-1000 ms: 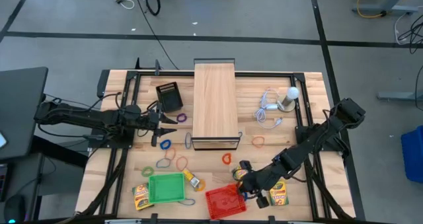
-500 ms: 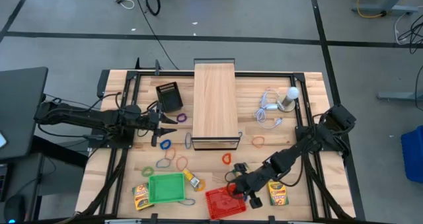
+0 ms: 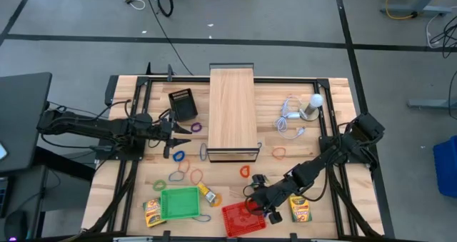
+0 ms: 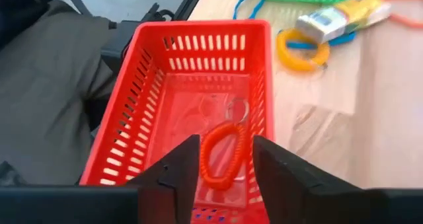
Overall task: Pick & Place Office Desk Supplies
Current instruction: Put the blue spring keychain into the red basket
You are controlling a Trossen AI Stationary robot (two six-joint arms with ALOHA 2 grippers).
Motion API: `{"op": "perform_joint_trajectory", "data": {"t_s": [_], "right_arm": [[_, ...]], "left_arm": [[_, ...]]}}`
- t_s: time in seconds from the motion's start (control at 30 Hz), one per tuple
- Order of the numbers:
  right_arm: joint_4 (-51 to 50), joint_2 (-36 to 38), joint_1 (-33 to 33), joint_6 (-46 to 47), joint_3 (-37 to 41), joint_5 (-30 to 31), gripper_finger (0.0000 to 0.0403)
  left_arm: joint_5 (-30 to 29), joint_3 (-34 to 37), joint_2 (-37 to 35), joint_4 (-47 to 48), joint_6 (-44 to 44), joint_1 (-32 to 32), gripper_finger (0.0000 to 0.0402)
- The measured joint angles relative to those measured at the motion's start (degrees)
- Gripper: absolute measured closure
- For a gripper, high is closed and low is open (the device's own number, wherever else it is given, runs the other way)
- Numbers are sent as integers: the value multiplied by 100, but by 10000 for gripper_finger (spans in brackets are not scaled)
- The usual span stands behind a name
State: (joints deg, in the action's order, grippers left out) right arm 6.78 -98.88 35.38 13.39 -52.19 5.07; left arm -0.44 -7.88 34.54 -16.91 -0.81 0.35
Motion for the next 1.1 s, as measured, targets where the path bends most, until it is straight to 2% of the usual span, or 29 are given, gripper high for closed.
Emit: {"op": "perform_joint_trajectory", "data": {"t_s": [0.2,0.33,0.73,0.87,1.1], "right_arm": [[-164,174,0,-632,-313,457,244],[-44,436,-19,-1074,-331,514,243],[276,1279,-289,-1544,-194,477,243],[691,1950,-280,-1709,486,540,243],[2828,3629,-356,-1676,2771,861,243]], "left_arm": [[43,0,59,12,81,-24,255],[28,0,163,-6,-22,-202,255],[-12,0,232,-181,-98,-378,255],[-18,0,232,-178,-112,-378,255],[-18,0,232,-171,-76,-378,255]]}}
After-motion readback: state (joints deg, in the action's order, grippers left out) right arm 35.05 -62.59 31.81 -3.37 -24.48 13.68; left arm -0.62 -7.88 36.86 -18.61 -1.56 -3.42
